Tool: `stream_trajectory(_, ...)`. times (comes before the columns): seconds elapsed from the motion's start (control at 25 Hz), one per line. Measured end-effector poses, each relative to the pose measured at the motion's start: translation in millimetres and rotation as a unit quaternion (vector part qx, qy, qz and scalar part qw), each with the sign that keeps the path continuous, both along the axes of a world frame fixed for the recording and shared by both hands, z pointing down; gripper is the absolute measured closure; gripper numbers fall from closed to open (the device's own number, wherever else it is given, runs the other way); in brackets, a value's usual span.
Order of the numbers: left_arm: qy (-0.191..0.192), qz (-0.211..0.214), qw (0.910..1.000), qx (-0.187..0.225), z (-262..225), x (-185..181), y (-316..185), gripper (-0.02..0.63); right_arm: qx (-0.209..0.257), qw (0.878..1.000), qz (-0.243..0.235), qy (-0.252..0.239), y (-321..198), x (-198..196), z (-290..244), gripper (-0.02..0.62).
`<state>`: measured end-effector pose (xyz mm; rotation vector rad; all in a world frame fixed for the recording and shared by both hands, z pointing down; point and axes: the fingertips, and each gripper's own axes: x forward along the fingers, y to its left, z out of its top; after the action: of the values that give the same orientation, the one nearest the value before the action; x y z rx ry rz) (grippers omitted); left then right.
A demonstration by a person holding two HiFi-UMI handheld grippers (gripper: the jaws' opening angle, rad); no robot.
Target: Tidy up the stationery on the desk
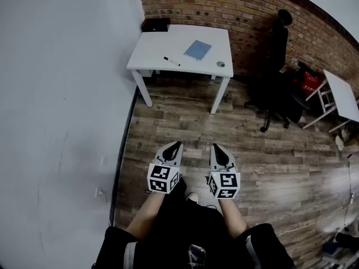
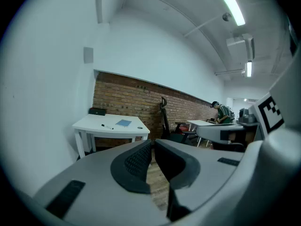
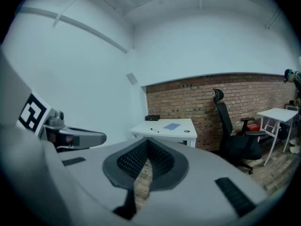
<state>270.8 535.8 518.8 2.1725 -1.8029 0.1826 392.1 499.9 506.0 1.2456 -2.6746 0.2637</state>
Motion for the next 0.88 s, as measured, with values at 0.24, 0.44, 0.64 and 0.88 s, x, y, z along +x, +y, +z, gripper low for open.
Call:
stream_trajectory(0.24,-0.001,-0.003,1.0,-0.003,0,-3,-2,0.572,0.002,0.999,0.018,-0.038,-7,6,-8,0.571)
stream_trajectory(0.44,0.001,-0.003,1.0,-0.002,2,-4,-10,0.572,0.003,0.999,0.021,-0.032,-13,7,-5,0.571)
stream_trajectory(0.64,0.006,0.006,1.0,-0.001,0,0,-19,0.58,0.001,0.999,0.021,-0.027,-22,7,-6,0.571)
stream_trajectory(0.88,-0.007,0.019,0.9998,0.006,-2,8,-22,0.591,-0.005,0.999,0.016,-0.028,-28,10,-4,0.572)
